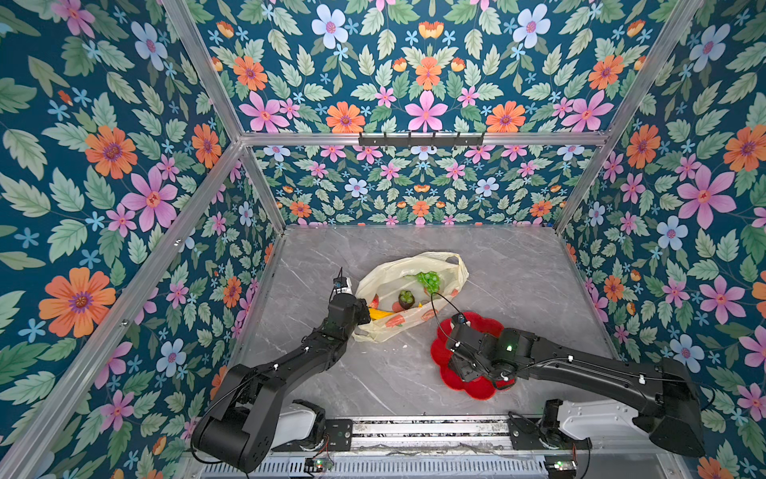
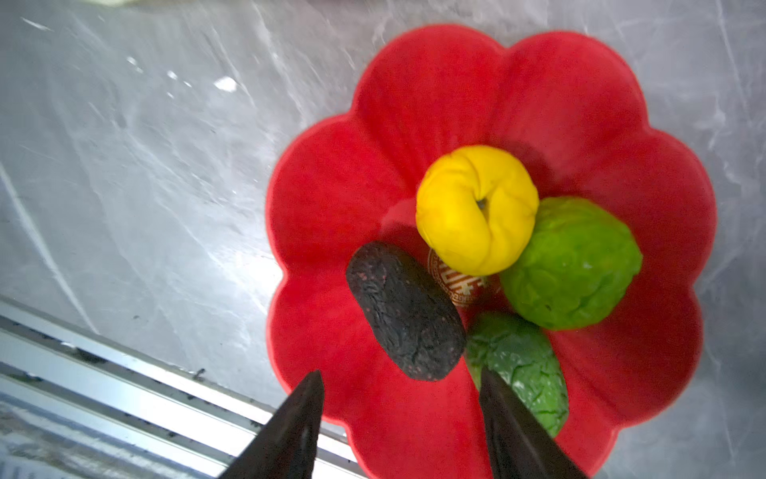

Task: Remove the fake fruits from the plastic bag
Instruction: 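Move the open right gripper back over the bag opening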

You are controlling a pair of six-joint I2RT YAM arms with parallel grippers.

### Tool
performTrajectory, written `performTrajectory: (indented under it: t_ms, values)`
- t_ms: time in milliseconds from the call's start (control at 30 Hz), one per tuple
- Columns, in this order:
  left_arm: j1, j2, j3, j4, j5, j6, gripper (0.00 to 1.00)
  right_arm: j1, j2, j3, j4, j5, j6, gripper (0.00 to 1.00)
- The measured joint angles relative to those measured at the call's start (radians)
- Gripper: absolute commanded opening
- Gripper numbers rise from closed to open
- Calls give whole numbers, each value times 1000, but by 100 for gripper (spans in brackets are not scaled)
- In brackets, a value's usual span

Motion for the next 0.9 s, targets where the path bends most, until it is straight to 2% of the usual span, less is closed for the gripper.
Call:
performTrajectory:
  t_ms: [200,433,533,667,900]
  values:
    - [0,-7,0,0,-2,0,0,0,35,44,134,-11,-12,62]
    - [0,-26,-6,0,-3,-1,0,-5,208,211,270,-8,-30,62]
    - [1,-53,-26,3,-3,-11,0,-37,275,278,322,-16,-25,60]
    - [3,-108,-61,23,-12,-14,0,-104,354,296,430,-88,31,56]
    - [26,-103,-79,53,-24,-35,0,-121,590,526,468,-169,61,53]
